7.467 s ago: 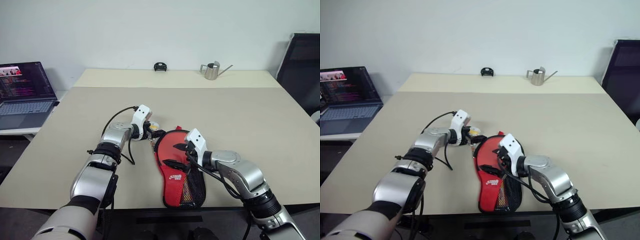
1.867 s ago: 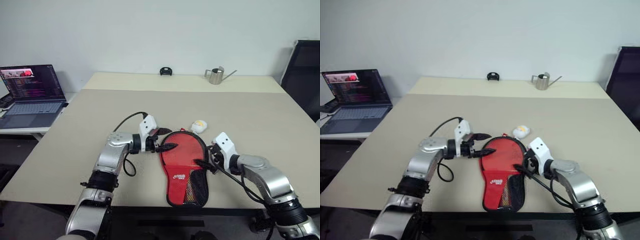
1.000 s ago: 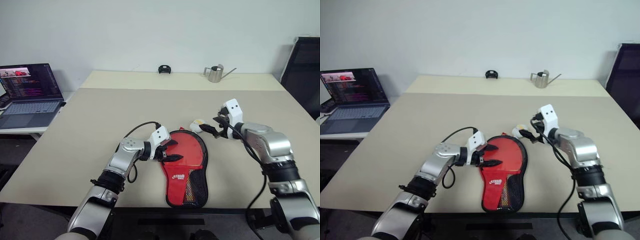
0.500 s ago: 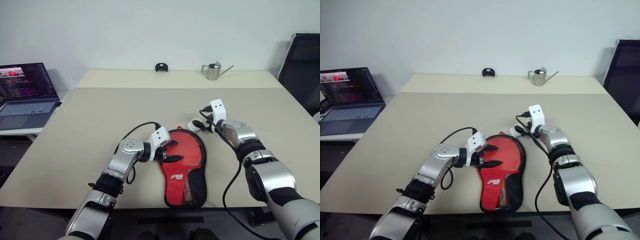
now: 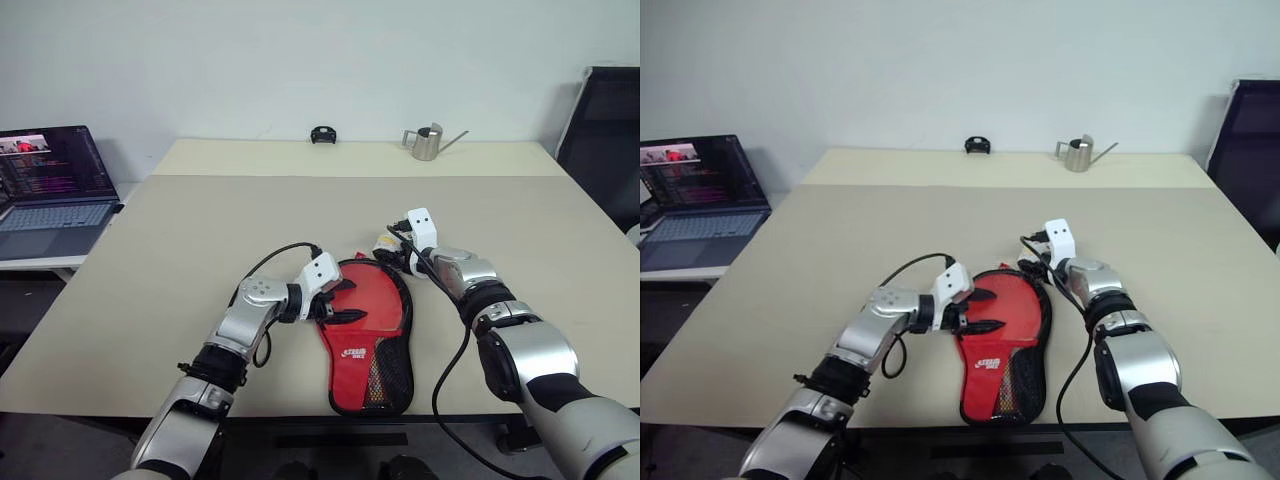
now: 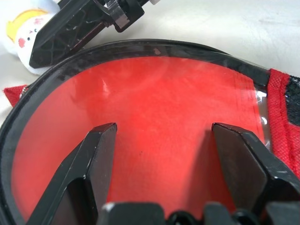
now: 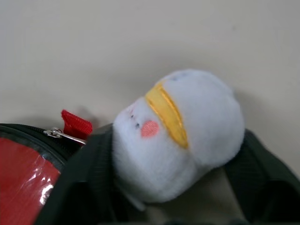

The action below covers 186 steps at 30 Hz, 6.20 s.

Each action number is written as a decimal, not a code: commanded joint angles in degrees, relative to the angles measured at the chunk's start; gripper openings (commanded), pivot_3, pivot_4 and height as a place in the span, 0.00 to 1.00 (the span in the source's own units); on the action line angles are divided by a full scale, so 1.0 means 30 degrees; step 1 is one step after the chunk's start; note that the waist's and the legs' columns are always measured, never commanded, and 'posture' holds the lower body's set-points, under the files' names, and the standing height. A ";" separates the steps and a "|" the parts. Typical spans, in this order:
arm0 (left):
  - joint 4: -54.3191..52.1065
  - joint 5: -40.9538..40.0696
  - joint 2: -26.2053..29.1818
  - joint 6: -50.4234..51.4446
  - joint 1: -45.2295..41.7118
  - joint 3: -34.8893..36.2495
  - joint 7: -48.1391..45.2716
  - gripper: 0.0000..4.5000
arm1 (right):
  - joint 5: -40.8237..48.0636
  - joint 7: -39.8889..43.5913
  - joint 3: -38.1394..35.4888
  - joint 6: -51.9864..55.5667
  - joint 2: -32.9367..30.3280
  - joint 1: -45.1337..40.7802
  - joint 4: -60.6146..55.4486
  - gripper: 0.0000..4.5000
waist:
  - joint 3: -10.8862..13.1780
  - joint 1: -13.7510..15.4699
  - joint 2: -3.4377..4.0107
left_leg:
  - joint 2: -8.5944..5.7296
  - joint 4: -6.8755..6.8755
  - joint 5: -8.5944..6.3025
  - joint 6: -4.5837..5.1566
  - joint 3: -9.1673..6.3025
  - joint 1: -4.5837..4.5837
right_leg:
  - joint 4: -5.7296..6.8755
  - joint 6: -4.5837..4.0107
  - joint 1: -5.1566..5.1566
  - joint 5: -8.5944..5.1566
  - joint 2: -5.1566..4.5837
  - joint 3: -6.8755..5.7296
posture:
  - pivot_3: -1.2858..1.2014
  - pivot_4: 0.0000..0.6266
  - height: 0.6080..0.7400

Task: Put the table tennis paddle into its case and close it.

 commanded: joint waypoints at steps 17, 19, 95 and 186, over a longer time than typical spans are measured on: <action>0.5878 0.1403 -0.0789 -0.2903 -0.1469 -0.1474 -0.0623 0.78 | 0.0094 -0.1908 -0.1329 0.0402 -0.0243 0.0380 -0.1735 0.05 | -0.0045 -0.0005 0.0027 | -0.0003 0.0009 0.0000 0.0003 0.0002 0.0032 | 0.0024 -0.0001 0.0029 0.0002 -0.0001 0.0003 | 0.52 0.24 1.00; 0.5970 0.1474 -0.0626 -0.3044 -0.1366 -0.1591 -0.0948 0.78 | 0.0126 -0.1908 -0.1412 0.0904 -0.0530 0.0641 -0.2551 0.05 | -0.0049 -0.0005 0.0033 | -0.0003 0.0008 -0.0001 0.0002 -0.0001 0.0029 | 0.0019 -0.0001 0.0028 0.0002 -0.0001 -0.0001 | 0.52 0.24 1.00; 0.9313 0.2629 -0.1821 -0.4840 -0.2574 -0.2929 -0.2498 0.78 | 1.4421 0.2396 -0.3887 1.6202 -1.2265 2.9658 -3.9648 0.04 | -0.0755 0.1105 0.0130 | -0.0305 0.0014 -0.0486 0.0318 -0.0569 0.0445 | -0.0651 0.0274 0.1036 -0.0377 -0.0285 -0.0529 | 0.52 0.24 1.00; -0.6042 -0.4014 0.4077 0.4692 0.1630 0.2238 -0.2268 0.78 | -0.0422 0.4000 0.3933 0.2296 -0.2916 0.5019 -1.2203 0.00 | -0.0215 -0.0183 0.0240 | -0.0274 0.0066 -0.0188 -0.0026 -0.0518 0.0132 | 0.0042 0.0036 0.0343 -0.0357 -0.0212 -0.0424 | 0.52 0.24 1.00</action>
